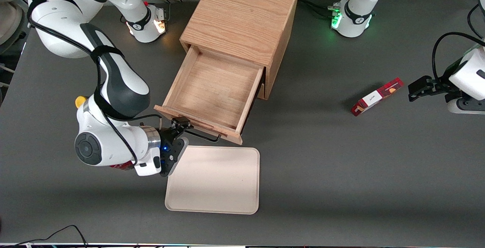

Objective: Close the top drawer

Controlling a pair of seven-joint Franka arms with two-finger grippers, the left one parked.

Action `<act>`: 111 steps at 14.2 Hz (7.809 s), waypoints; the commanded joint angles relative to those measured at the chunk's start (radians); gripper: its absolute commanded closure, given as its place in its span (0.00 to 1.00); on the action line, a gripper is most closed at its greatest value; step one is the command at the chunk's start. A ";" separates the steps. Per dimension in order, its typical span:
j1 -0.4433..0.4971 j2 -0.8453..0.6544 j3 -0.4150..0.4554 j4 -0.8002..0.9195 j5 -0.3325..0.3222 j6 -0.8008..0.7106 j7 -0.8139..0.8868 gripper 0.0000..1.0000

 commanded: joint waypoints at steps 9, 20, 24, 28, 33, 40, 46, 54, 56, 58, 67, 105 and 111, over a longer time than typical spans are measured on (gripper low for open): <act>0.043 0.027 -0.010 0.003 -0.039 -0.011 0.057 0.00; 0.034 -0.079 0.050 -0.170 -0.033 -0.017 0.170 0.00; 0.023 -0.154 0.064 -0.282 -0.025 -0.007 0.172 0.00; 0.011 -0.200 0.071 -0.370 -0.024 0.008 0.172 0.00; -0.008 -0.258 0.087 -0.448 0.040 0.031 0.179 0.00; -0.008 -0.300 0.142 -0.517 0.071 0.082 0.239 0.00; -0.011 -0.364 0.163 -0.620 0.102 0.143 0.256 0.00; -0.017 -0.401 0.185 -0.701 0.103 0.194 0.278 0.00; -0.017 -0.401 0.195 -0.701 0.103 0.194 0.305 0.00; -0.017 -0.403 0.203 -0.703 0.103 0.194 0.310 0.00; -0.028 -0.415 0.234 -0.697 0.100 0.169 0.311 0.00; -0.075 -0.967 -0.481 -0.706 0.018 -0.094 0.693 0.00; -0.074 -0.993 -0.521 -0.732 -0.009 -0.086 0.543 0.00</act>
